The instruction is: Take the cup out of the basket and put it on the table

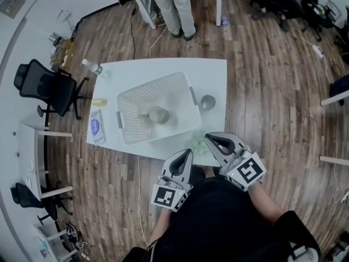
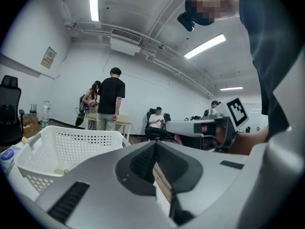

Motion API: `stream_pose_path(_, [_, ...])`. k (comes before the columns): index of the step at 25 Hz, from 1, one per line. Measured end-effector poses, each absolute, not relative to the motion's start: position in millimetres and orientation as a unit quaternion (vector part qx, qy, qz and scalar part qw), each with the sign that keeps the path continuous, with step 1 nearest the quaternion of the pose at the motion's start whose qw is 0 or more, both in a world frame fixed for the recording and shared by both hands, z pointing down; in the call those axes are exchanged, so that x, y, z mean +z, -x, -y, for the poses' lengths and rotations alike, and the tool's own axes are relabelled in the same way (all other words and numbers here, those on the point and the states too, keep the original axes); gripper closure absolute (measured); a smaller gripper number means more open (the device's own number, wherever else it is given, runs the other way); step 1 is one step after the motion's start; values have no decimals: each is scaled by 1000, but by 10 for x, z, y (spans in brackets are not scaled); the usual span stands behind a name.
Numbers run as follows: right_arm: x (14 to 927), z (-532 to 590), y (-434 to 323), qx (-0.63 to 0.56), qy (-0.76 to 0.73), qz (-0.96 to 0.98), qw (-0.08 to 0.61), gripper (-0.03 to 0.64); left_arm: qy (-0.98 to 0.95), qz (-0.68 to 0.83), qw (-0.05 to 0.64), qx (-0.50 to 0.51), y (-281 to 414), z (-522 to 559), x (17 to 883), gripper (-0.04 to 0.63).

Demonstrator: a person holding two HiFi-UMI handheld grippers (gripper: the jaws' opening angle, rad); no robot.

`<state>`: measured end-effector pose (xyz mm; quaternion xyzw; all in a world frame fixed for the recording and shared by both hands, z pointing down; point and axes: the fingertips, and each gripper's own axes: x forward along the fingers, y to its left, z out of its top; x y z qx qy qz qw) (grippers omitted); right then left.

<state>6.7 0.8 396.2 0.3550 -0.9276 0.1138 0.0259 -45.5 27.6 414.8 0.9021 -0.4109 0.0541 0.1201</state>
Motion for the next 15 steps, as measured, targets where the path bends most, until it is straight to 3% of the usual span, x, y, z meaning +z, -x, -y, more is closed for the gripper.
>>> stream_pose_path(5, [3989, -35, -68, 118, -370, 921, 34, 594, -909, 395, 124, 52, 500, -164, 4121, 584])
stream_pose_path(12, [4058, 8, -122, 122, -405, 905, 51, 594, -916, 367, 81, 142, 801, 270, 4256, 583])
stream_pose_path(15, [4102, -18, -178, 125, -420, 897, 58, 593, -915, 349, 57, 195, 919, 524, 4354, 527])
